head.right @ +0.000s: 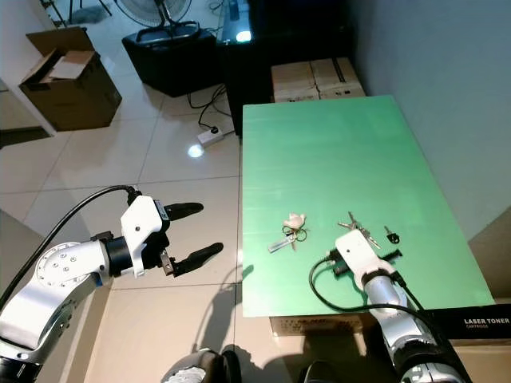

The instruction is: Hang keys on a hook

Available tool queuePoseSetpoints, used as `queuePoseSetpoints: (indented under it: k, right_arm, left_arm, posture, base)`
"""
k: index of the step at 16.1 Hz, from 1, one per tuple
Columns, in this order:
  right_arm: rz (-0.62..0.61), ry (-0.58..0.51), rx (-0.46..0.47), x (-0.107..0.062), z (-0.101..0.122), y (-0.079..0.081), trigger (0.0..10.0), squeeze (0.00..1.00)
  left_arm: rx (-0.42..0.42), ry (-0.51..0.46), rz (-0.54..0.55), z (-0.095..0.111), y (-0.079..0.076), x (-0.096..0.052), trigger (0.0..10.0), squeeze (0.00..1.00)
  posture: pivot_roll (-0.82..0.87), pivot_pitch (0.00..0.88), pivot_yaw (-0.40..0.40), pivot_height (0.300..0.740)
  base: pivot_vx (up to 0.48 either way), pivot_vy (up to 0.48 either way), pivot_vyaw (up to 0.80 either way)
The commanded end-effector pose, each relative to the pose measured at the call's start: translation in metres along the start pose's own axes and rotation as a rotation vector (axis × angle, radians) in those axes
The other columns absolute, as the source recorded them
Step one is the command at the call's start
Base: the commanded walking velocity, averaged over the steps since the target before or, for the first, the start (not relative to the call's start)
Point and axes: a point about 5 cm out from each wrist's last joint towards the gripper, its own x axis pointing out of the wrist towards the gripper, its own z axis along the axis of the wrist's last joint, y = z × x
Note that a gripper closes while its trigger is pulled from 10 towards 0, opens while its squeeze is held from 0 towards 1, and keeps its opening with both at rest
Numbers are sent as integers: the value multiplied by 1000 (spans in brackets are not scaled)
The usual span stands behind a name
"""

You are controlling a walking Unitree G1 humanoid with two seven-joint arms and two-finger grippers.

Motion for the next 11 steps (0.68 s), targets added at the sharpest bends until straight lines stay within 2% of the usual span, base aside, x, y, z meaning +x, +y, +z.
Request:
queuePoseSetpoints:
  k: [1, 2, 3, 5, 11]
  right_arm:
    - [5, -8, 28, -3, 0, 8, 3922, 0]
    - [6, -14, 33, -6, 0, 12, 10000, 961]
    - [18, -9, 17, -9, -2, 17, 10000, 1000]
    - [39, 8, -19, -13, -5, 23, 10000, 1000]
    - [39, 8, -19, -13, -5, 23, 10000, 1000]
  left_arm:
    - [3, 3, 15, 2, 5, -4, 10000, 0]
    - [3, 3, 16, 1, 5, -4, 10000, 0]
    - [2, 2, 17, 2, 5, -4, 10000, 0]
    - [2, 2, 17, 2, 5, -3, 10000, 0]
    - [2, 2, 17, 2, 5, -3, 10000, 0]
  posture:
    - [65, 126, 150, 740]
    - [62, 125, 149, 740]
    - [62, 126, 149, 740]
    - [60, 127, 153, 740]
    - [60, 127, 153, 740]
  base:
    - [0, 0, 0]
    - [0, 0, 0]
    - [0, 0, 0]
    - [0, 0, 0]
    - [0, 0, 0]
